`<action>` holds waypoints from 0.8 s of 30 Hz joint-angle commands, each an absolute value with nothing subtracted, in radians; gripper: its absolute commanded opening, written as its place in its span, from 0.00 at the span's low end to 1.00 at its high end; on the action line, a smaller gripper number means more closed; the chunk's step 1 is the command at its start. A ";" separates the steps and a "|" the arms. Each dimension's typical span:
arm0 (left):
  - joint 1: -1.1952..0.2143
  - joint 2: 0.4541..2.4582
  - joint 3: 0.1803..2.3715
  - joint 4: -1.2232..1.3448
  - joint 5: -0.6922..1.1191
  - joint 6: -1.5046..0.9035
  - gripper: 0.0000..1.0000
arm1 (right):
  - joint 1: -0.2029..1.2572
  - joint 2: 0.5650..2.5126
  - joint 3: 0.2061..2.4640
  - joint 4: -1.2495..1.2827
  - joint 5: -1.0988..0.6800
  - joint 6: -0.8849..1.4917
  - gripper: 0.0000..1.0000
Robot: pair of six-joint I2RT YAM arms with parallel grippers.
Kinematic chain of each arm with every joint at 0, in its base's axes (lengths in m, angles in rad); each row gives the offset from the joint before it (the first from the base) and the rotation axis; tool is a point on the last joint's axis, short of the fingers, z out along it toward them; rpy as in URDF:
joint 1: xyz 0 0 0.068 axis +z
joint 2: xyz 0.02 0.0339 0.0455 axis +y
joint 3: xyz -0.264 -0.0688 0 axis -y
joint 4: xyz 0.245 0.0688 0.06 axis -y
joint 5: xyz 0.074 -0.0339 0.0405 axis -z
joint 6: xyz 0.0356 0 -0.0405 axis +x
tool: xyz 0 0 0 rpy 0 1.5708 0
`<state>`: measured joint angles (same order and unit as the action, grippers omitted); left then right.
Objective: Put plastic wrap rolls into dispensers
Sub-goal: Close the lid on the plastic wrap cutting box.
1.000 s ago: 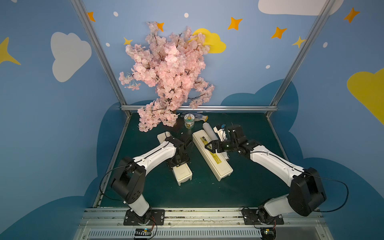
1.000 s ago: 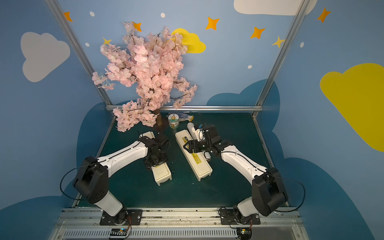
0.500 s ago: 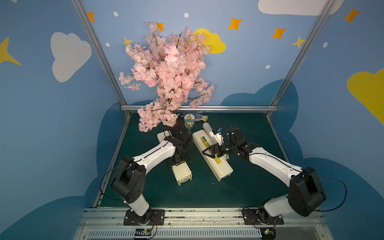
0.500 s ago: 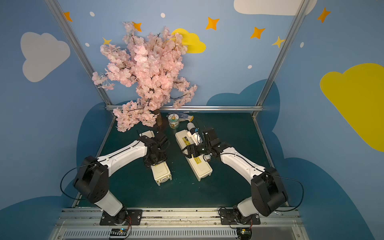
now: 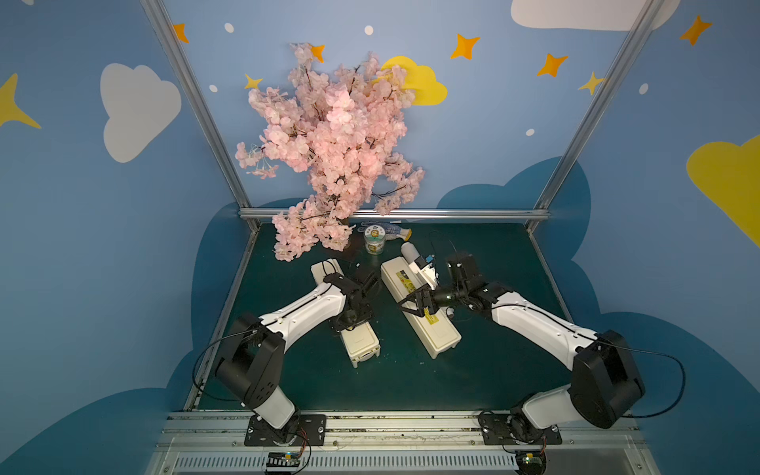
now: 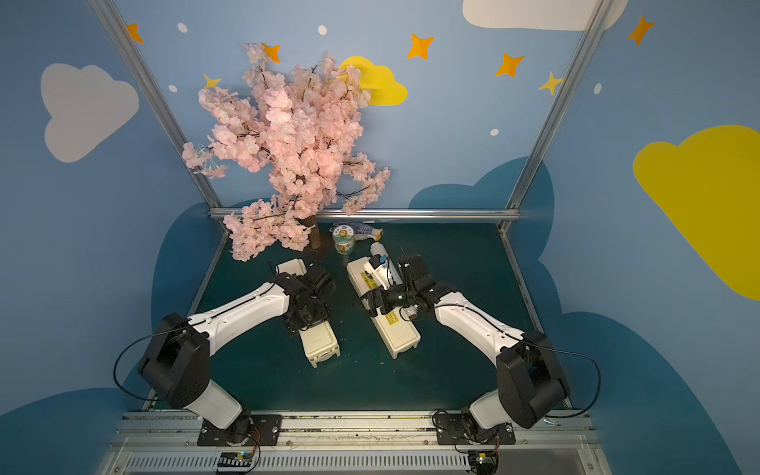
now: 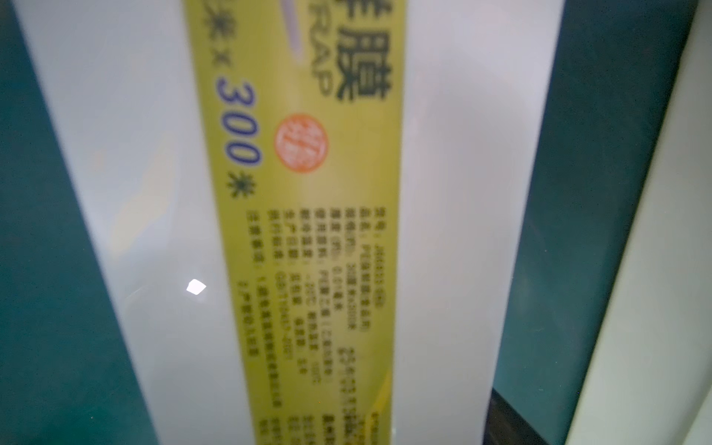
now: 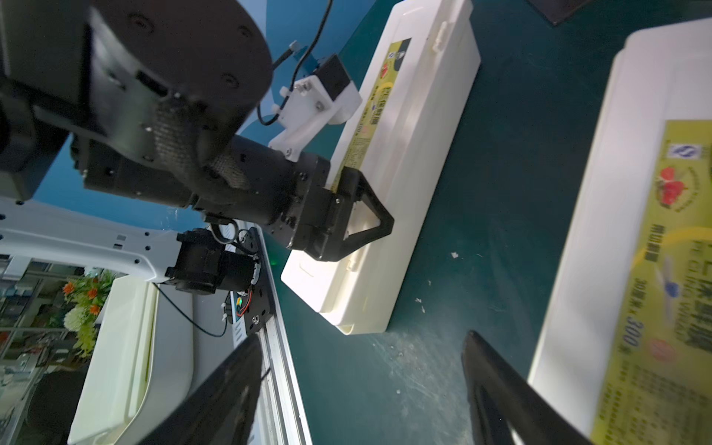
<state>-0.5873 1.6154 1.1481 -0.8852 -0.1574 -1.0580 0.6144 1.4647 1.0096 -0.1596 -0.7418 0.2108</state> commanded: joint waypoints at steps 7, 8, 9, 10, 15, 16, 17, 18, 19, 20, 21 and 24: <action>-0.604 1.595 1.023 -0.944 -0.106 -1.130 0.83 | 0.701 1.480 0.983 -0.151 -0.851 0.143 0.75; -0.607 1.591 1.015 -0.932 -0.099 -1.136 0.83 | 0.710 1.482 0.975 -0.149 -0.852 0.138 0.75; -0.611 1.589 1.011 -0.925 -0.095 -1.142 0.83 | 0.716 1.483 0.965 -0.144 -0.849 0.138 0.74; -0.616 1.591 1.011 -0.923 -0.096 -1.144 0.84 | 0.720 1.485 0.957 -0.140 -0.845 0.140 0.74; -0.621 1.603 1.018 -0.906 -0.095 -1.153 0.85 | 0.727 1.494 0.937 -0.131 -0.835 0.137 0.73; -0.623 1.604 1.021 -0.903 -0.094 -1.155 0.85 | 0.728 1.495 0.935 -0.129 -0.834 0.137 0.73; -0.626 1.606 1.027 -0.905 -0.095 -1.157 0.85 | 0.730 1.498 0.932 -0.127 -0.832 0.137 0.72; -0.629 1.608 1.031 -0.910 -0.098 -1.160 0.85 | 0.730 1.497 0.929 -0.126 -0.834 0.138 0.72; -0.631 1.609 1.032 -0.915 -0.101 -1.164 0.85 | 0.731 1.498 0.926 -0.120 -0.835 0.138 0.72; -0.633 1.609 1.031 -0.919 -0.101 -1.167 0.85 | 0.732 1.497 0.923 -0.118 -0.833 0.140 0.72; -0.635 1.609 1.029 -0.924 -0.101 -1.177 0.85 | 0.732 1.497 0.920 -0.113 -0.834 0.139 0.72; -0.639 1.595 1.002 -0.908 -0.098 -1.208 0.85 | 0.735 1.497 0.910 -0.099 -0.835 0.137 0.71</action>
<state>-0.6231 1.5574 1.0702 -0.8116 -0.1833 -1.1191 0.7284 1.4925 0.9257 -0.1268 -0.8288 0.1516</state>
